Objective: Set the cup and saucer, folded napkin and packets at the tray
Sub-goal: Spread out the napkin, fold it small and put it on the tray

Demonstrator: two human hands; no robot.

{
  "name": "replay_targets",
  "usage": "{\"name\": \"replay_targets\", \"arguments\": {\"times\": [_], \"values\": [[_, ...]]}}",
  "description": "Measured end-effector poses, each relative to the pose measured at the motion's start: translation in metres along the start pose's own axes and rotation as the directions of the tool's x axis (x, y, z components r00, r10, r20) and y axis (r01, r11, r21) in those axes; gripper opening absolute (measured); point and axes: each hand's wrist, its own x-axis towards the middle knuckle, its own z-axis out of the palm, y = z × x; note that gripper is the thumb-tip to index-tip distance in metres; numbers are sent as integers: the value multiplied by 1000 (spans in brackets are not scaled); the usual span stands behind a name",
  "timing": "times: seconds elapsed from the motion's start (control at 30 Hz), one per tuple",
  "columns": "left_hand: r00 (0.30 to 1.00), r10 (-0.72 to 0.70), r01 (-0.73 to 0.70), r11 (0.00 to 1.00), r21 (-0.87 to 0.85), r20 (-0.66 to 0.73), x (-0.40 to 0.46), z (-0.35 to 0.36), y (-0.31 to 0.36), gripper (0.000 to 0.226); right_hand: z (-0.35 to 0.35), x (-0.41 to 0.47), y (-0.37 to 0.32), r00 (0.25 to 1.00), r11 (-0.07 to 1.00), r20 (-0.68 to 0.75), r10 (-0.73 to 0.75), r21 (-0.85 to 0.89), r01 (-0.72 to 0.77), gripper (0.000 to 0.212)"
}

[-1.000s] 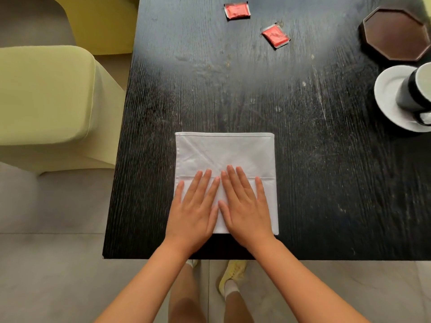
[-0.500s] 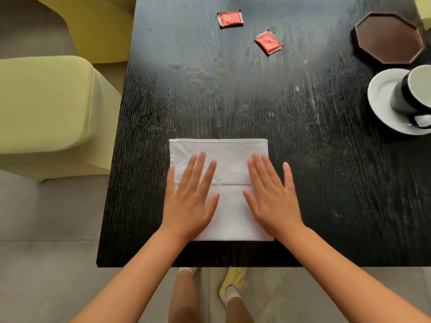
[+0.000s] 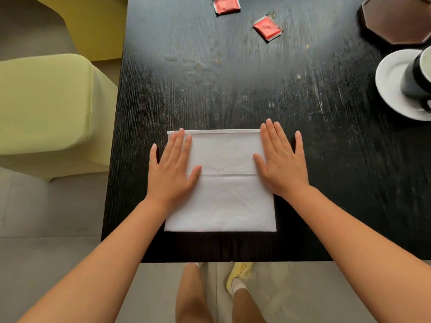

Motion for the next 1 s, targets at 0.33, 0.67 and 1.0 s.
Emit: {"name": "replay_targets", "arguments": {"times": [0.33,0.67,1.0], "values": [[940,329,-328,944,-32,91,-89,-4,-10,77,-6,-89,4,941,940,-12,-339,44,339,69],[895,445,-445,895,2,6,-106,-20,-20,35,-10,-116,14,810,826,-208,-548,22,564,23],[858,504,-509,860,-33,-100,-104,-32,-20,23,-17,-118,13,805,826,-267,-529,52,561,15]]}}
